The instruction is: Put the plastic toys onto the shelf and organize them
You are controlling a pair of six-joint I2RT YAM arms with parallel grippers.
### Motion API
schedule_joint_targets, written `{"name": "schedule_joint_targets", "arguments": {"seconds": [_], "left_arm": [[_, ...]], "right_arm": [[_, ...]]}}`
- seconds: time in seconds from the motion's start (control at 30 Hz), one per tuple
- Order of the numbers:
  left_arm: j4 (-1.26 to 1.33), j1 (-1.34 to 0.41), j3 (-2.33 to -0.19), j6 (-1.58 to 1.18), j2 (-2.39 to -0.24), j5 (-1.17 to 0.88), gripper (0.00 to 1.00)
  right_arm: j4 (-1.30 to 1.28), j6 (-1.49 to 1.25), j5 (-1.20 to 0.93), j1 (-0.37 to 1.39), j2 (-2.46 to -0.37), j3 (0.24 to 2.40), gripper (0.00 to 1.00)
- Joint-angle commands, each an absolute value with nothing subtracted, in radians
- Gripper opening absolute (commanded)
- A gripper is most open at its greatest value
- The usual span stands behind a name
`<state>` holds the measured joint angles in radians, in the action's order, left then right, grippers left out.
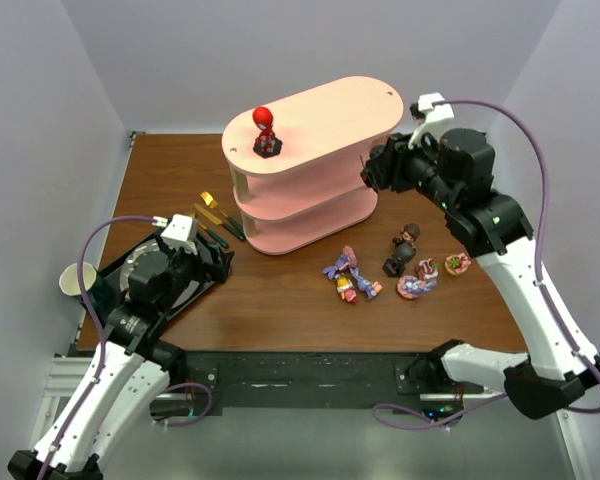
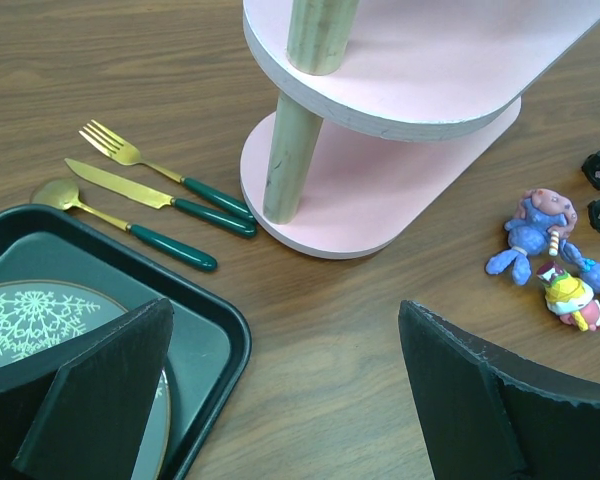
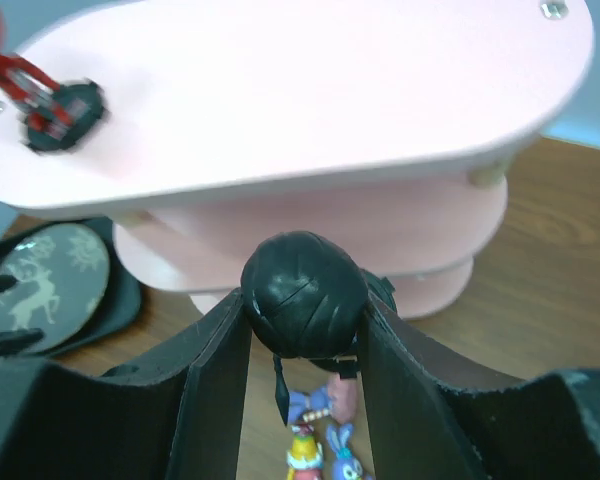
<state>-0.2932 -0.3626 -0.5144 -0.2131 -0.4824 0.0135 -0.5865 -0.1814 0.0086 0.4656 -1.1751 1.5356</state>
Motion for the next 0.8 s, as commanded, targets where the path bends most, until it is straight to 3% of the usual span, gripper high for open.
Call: {"name": "schedule_joint_targets", "arguments": {"seconds": [0.0,0.13,0.47,0.77], "left_arm": [[-0.238,-0.367,-0.529,-0.19,-0.488,0.006,1.0],[-0.239,-0.367,-0.531,-0.192,-0.486,0.005,1.0],[-0.238,-0.367,-0.529,-0.192,-0.495,-0.021,1.0],[-0.238,-0.367,-0.531,-0.192,-0.494,-0.021,1.0]], "right_arm": [[-0.713,-0.187,0.023,0.514,-1.277,1.748,0.09],[-0.733,-0.218,0.017,0.528,-1.356,1.876,0.04],[-0.785,-0.241,0.054,0.609,-1.56,2.196,0.07],[-0.77,-0.224,0.218,0.695,-1.649,2.293,0.07]]}}
